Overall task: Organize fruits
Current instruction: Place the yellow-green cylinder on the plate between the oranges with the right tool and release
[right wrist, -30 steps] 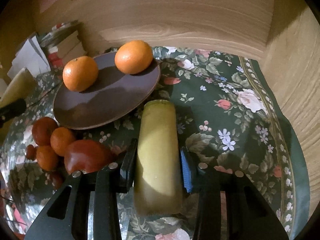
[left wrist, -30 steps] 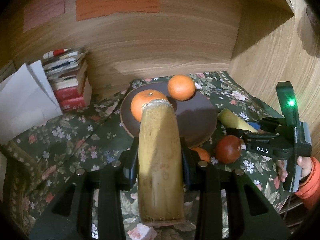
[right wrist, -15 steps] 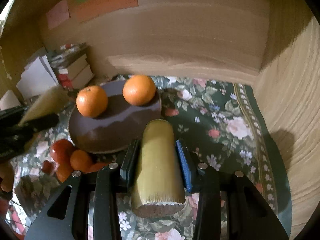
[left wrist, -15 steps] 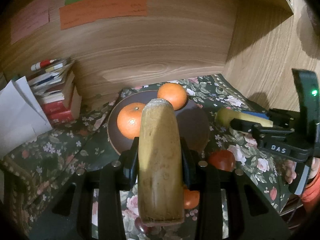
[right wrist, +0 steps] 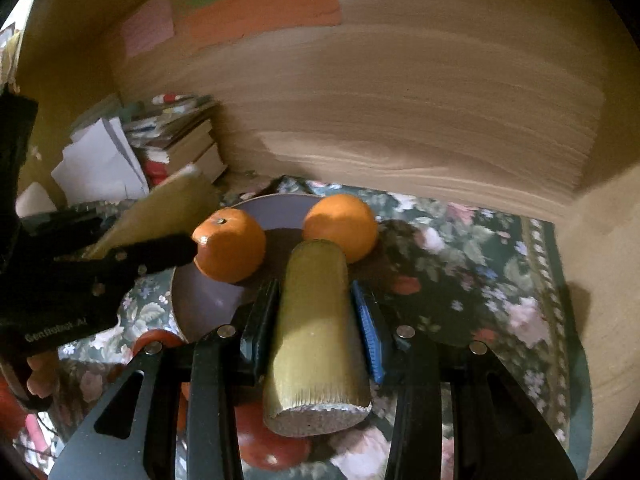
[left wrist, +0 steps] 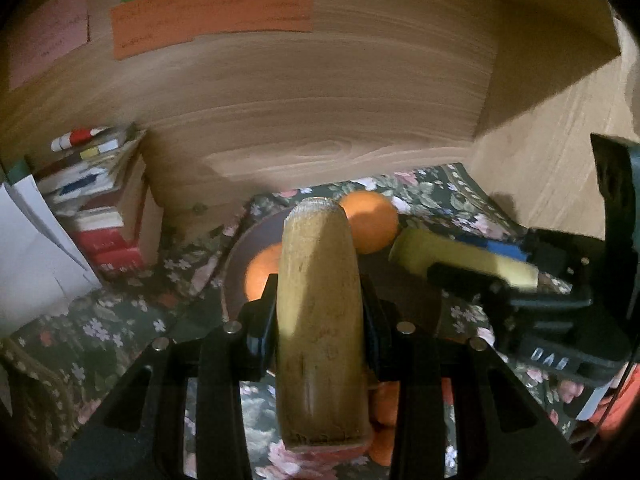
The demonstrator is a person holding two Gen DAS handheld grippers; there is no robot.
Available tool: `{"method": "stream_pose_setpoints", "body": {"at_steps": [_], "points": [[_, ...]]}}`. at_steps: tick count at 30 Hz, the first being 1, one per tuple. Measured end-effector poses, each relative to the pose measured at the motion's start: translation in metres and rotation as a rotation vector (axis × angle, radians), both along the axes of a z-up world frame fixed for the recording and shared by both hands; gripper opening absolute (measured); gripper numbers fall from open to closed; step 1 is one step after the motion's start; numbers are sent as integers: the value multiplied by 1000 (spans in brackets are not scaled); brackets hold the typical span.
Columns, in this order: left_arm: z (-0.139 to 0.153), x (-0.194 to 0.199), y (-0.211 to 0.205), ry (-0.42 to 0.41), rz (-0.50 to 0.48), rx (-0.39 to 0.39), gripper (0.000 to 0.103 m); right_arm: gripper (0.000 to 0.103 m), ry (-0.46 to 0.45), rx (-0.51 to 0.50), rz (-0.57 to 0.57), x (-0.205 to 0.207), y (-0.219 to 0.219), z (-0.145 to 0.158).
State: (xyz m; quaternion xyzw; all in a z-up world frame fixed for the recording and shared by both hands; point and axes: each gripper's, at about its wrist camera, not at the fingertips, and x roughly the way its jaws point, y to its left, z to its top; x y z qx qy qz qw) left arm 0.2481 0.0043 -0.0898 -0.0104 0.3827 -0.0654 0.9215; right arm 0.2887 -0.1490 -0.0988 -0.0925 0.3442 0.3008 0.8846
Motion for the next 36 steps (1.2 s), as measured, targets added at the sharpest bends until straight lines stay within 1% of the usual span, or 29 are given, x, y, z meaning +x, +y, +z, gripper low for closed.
{"method": "stream_pose_setpoints", "body": {"at_steps": [5,10,13,14,15,23,27,30,36], "points": [[0,5,23,-3,47,-5,36,35,27,-26,38,10,19,-10],[-13,20,42,42,79,1,36,35,44,-40,55,18,30,-18],[-23,30,44,73,78,1,36,35,47,-49,64,19,36,-20],[-25,31,45,65,82,-16,36,35,46,-55,67,19,38,-21],[-25,32,45,62,86,-16,36,35,45,-64,71,19,41,-23],[-26,35,43,39,100,35,37,35,41,-86,82,23,48,-27],[-29,36,48,60,104,5,37,35,51,-103,88,25,49,-31],[-31,30,53,73,88,9,37,35,49,-131,97,24,51,-37],[-29,21,53,63,85,36,34,35,38,-133,105,22,49,-32]]}}
